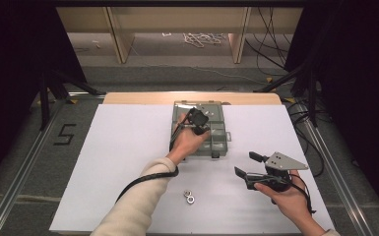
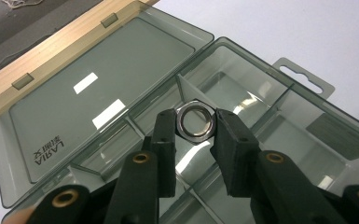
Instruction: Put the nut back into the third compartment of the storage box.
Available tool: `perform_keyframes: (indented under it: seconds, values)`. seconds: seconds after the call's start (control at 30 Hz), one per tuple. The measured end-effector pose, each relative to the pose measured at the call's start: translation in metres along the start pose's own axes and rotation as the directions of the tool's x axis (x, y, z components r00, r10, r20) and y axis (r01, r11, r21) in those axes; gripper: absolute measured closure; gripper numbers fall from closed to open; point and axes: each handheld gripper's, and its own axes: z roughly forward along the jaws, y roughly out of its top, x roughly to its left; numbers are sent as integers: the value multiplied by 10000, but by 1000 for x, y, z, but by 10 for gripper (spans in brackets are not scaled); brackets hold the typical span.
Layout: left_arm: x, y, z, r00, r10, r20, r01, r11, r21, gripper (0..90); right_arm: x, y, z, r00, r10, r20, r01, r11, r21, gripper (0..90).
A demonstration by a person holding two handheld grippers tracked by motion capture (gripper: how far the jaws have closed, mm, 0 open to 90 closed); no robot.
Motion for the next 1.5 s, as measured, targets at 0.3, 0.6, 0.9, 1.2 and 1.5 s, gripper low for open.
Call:
perform_keyframes:
  seconds: [0.3, 0.6, 0.9, 1.2, 1.5]
  values:
    - [-5, 3, -8, 9998, 171, 45, -169, 9987, -478, 506, 1, 0, -1, 9998, 192, -50, -192, 9998, 68, 234]
    - [-20, 3, -36, 9961, 736, 478, -692, 9936, -895, 208, 1, 0, -1, 9998, 209, -60, -209, 9997, 122, 232]
    - [-24, -15, -62, 9904, 1330, 368, -1301, 9888, -729, 207, 1, 0, 0, 9998, 220, 10, -220, 9997, 53, 232]
    - [-33, -44, -78, 9842, 1604, 752, -1583, 9868, -331, 226, 0, 0, -1, 10000, 6, 90, -7, 9999, 101, 232]
    - [-37, -72, -91, 9802, 1717, 986, -1723, 9850, -21, 231, 0, 1, -1, 9999, 4, 128, -6, 9998, 189, 232]
